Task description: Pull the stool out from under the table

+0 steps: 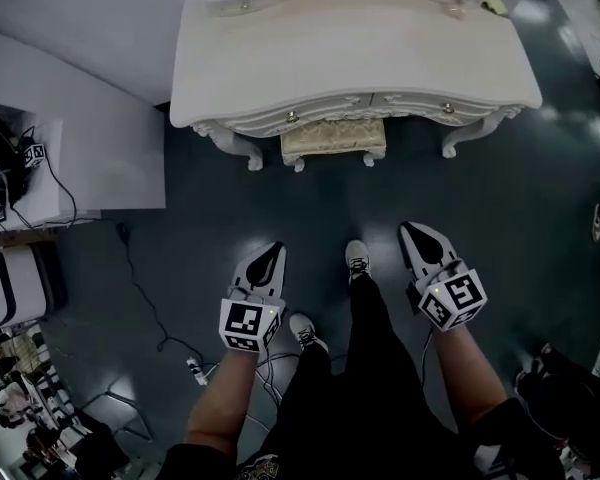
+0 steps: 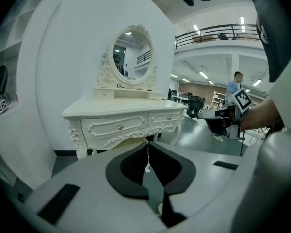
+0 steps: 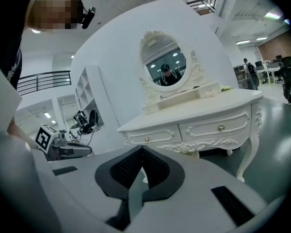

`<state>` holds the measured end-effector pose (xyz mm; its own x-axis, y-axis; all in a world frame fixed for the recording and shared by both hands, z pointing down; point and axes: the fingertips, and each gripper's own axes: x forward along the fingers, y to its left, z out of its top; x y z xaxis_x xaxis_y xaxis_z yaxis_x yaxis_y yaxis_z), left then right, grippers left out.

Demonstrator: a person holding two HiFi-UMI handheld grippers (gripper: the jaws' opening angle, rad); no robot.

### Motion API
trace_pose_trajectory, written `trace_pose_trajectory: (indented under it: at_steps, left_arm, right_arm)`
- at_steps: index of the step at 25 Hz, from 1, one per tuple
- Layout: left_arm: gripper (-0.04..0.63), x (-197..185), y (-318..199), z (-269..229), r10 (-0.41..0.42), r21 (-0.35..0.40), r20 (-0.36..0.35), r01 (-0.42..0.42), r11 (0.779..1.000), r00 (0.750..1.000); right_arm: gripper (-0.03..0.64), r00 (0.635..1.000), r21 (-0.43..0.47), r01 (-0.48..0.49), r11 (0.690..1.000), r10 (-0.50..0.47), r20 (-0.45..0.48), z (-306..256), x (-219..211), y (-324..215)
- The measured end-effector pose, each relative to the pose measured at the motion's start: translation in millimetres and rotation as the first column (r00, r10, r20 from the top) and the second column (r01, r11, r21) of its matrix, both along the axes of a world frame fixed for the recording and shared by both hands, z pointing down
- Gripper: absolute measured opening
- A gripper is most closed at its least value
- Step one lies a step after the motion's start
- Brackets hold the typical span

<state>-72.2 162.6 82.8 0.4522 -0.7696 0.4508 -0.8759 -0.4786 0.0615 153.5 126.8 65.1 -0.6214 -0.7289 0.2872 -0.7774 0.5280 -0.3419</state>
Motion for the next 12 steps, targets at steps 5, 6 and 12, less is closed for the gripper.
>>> trace_pose_trajectory:
  at_steps: [5,6,12]
  left_arm:
    - [0.009,3.4,-43.7,36.8,-0.051,-0.009,0.016,0.051,0.999,0.999]
    - [0.009,3.9,-51.4,44.0,-0.064,-0.012,0.016,0.064,0.998,0.998]
    - [0.01,-2.2,-93.1,96.1,-0.108,-0.026,0.013,0.108,0.994,0.994]
  right_arm:
    - [0.029,0.999,0.003,0.031,1.0,-0.031,-0.013,39.7,3.2,-46.2]
    - [0.029,0.999,0.003,0.042,0.999,-0.042,-0.016,47.8,3.9,-54.2]
    - [0.029,0.995,-0.007,0.084,0.996,-0.084,-0.045,101.7,1.4,-95.2]
